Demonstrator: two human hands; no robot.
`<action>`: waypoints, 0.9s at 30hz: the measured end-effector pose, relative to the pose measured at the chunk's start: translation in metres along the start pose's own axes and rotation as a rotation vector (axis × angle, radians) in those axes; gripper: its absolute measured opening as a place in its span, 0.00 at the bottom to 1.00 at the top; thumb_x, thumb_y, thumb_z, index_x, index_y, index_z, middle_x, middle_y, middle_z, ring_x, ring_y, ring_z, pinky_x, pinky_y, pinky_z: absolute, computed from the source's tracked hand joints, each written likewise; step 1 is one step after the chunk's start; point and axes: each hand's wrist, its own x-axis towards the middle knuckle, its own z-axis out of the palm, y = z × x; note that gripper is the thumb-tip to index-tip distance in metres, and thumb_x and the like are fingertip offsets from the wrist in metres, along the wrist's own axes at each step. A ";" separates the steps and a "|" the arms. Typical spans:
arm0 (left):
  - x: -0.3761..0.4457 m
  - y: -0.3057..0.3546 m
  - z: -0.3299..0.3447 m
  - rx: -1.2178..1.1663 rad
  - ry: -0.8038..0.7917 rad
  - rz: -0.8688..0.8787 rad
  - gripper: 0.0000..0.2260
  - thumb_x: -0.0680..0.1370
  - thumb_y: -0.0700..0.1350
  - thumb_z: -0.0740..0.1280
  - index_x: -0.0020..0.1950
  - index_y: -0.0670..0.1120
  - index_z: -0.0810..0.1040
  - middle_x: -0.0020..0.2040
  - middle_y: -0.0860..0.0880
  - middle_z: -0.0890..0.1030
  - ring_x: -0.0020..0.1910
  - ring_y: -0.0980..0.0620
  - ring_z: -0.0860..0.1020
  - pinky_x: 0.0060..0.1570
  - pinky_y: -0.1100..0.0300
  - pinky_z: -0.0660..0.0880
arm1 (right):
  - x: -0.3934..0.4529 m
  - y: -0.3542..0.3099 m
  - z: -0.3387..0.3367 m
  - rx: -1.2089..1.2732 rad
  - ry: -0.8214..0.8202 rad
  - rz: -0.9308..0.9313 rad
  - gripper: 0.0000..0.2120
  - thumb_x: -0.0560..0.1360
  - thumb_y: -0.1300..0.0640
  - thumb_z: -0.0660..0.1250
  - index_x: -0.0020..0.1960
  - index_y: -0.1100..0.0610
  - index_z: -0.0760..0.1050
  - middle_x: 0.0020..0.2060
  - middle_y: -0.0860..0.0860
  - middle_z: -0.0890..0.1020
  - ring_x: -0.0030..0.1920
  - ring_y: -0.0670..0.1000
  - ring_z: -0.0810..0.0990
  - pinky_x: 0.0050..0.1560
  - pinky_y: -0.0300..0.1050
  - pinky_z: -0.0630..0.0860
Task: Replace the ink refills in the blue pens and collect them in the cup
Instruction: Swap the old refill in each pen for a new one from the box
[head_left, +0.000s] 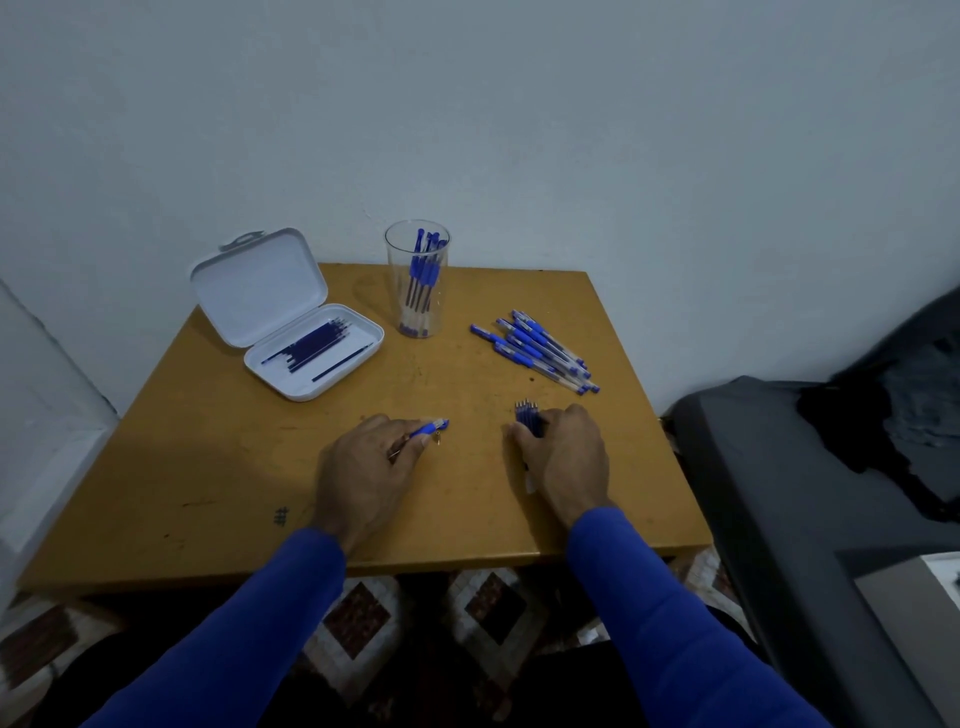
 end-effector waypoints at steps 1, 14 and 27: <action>0.000 0.000 0.000 -0.008 0.012 0.007 0.16 0.81 0.57 0.63 0.63 0.53 0.82 0.42 0.58 0.78 0.39 0.60 0.76 0.39 0.58 0.77 | -0.001 -0.002 0.000 -0.003 0.015 -0.011 0.23 0.78 0.37 0.66 0.63 0.52 0.77 0.53 0.48 0.74 0.47 0.47 0.78 0.50 0.46 0.81; 0.004 -0.044 -0.043 -0.088 0.170 0.000 0.13 0.81 0.53 0.67 0.58 0.47 0.85 0.43 0.53 0.82 0.41 0.58 0.79 0.41 0.54 0.79 | -0.006 -0.100 0.022 -0.077 -0.056 -0.479 0.19 0.83 0.43 0.62 0.69 0.50 0.76 0.56 0.49 0.75 0.52 0.45 0.71 0.50 0.41 0.72; 0.019 -0.114 -0.090 0.096 0.235 -0.185 0.10 0.81 0.48 0.69 0.58 0.46 0.85 0.41 0.50 0.81 0.37 0.54 0.76 0.34 0.61 0.70 | 0.044 -0.212 0.069 -0.223 -0.131 -0.833 0.09 0.79 0.64 0.66 0.55 0.56 0.83 0.49 0.54 0.81 0.49 0.55 0.79 0.46 0.55 0.81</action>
